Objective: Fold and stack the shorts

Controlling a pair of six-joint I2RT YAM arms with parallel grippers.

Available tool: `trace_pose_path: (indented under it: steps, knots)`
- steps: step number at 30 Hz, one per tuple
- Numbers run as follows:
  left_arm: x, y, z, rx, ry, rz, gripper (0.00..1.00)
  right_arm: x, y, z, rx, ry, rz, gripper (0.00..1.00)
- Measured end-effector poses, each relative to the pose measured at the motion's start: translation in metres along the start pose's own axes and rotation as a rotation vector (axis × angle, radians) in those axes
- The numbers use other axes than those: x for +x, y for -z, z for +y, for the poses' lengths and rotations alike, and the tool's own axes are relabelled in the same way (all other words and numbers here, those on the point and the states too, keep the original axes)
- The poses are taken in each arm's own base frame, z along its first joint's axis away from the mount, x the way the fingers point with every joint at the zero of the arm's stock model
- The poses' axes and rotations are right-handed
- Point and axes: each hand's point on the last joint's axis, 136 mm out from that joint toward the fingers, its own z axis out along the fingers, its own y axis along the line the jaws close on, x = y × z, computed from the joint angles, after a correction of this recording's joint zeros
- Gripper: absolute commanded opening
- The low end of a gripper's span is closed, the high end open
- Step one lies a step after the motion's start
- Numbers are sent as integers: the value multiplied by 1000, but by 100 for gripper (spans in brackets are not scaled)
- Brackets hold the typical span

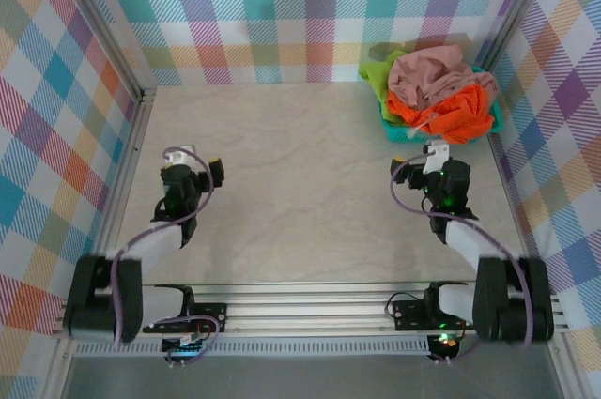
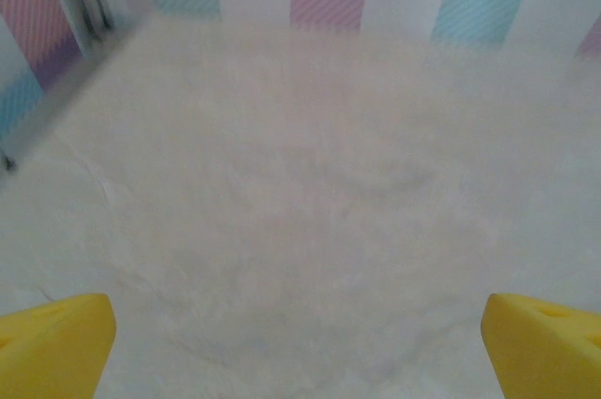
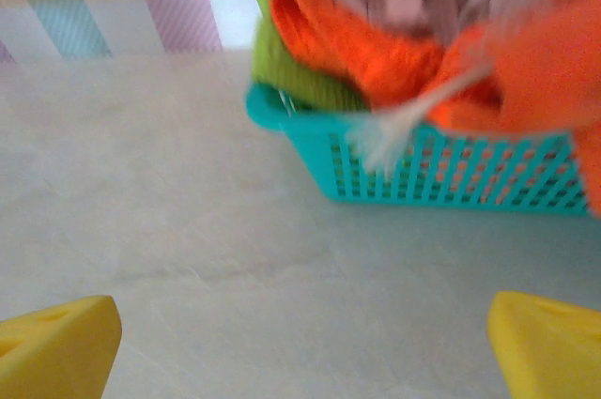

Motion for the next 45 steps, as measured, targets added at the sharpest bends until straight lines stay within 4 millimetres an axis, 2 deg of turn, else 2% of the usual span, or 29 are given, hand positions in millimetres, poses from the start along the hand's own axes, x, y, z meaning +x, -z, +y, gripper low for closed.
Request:
trace_pose_path:
  steps: [2, 5, 9, 11, 13, 16, 19, 24, 30, 37, 45]
  knots:
    - [-35, 21, 1, 2, 51, -74, 100, -21, 17, 7, -5, -3, -41, 99]
    - [-73, 55, 2, 28, 149, -153, 100, -50, 35, 11, 0, -18, -59, 100]
    - [-86, 84, -7, 118, 259, -152, 100, -95, 36, 8, 36, -39, -41, 95]
    - [-83, 90, -17, 178, 291, -108, 100, -119, 28, 4, 57, -45, -31, 92]
    - [-81, 94, -30, 248, 317, -52, 100, -140, 11, -1, 76, -51, -8, 90]
    - [-80, 97, -52, 354, 335, 41, 100, -158, -31, -12, 99, -63, 61, 89]
    - [-74, 101, -70, 443, 350, 126, 100, -157, -77, -22, 109, -72, 150, 85]
    - [-58, 108, -87, 535, 377, 239, 100, -131, -145, -33, 94, -101, 304, 81]
    - [-48, 114, -94, 576, 383, 295, 100, -108, -196, -43, 81, -154, 400, 78]
    - [-45, 115, -96, 585, 384, 313, 100, -102, -223, -53, 71, -284, 430, 73]
    - [-44, 116, -98, 589, 383, 315, 100, -90, -222, -65, 111, -413, 468, 74]
